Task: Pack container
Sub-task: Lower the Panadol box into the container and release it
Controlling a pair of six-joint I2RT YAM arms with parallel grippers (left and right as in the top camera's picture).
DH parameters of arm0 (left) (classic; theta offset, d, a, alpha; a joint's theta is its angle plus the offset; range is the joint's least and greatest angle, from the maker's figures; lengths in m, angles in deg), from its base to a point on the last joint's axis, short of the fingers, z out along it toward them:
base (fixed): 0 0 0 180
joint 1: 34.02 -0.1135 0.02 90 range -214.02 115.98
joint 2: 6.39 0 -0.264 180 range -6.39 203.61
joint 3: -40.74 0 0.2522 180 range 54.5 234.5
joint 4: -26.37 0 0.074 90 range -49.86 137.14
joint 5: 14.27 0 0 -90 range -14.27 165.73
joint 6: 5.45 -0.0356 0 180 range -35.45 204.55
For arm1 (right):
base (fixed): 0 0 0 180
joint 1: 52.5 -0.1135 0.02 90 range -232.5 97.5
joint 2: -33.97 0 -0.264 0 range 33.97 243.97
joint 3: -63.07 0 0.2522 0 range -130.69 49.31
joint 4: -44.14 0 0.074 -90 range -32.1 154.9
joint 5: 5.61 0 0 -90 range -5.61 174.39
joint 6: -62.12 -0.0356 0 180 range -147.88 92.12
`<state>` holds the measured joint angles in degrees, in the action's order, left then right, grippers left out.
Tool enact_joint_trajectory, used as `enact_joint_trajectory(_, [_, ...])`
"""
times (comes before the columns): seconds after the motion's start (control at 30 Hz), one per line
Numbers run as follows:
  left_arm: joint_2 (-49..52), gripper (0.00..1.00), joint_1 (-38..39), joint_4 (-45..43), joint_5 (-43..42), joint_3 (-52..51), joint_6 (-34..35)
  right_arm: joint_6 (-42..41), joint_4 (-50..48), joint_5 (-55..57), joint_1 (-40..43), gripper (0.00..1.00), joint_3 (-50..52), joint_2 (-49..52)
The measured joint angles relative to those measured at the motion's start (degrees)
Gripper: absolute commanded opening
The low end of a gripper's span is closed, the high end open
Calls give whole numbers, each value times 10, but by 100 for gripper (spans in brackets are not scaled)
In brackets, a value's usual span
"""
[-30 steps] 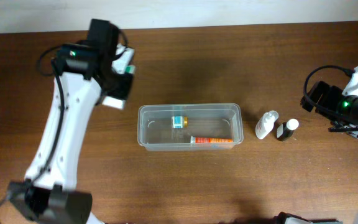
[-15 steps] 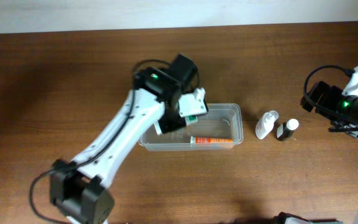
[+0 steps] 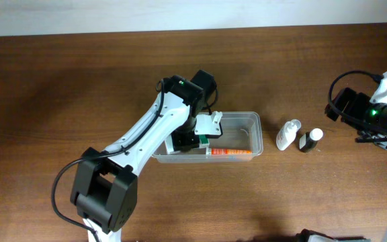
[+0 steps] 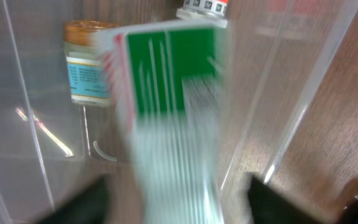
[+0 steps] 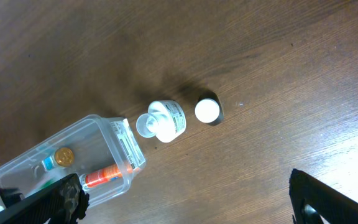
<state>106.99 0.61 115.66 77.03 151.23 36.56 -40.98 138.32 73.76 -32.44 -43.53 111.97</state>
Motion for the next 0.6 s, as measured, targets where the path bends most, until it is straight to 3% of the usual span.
enact_joint_trajectory(0.4, [-7,100,-1,55,26,59,76,0,0,0,0,98,0,0])
enact_joint_trajectory(0.6, [-75,100,-27,55,26,116,179,0,0,0,0,98,0,0])
